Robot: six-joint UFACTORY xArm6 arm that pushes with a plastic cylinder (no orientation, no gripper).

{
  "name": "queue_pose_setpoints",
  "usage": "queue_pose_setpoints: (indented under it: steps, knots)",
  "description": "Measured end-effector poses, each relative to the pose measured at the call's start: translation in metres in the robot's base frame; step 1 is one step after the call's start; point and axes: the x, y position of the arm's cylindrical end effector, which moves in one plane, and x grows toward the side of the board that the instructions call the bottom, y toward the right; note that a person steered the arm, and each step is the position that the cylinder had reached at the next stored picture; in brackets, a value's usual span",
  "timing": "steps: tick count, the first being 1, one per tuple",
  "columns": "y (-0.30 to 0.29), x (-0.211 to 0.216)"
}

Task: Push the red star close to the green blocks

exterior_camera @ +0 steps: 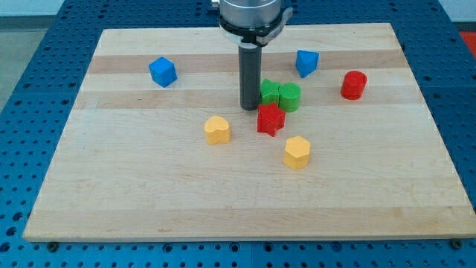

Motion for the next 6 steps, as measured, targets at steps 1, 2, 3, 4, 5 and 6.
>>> queue_pose_setpoints:
  steps: [1,2,3,4,5,6]
  knots:
    - [-0.018,0.031]
    - [-0.019,0.054]
    - [-0.018,0.077]
    - [0.024,0.059]
    - [0.025,0.058]
    - [0.025,0.057]
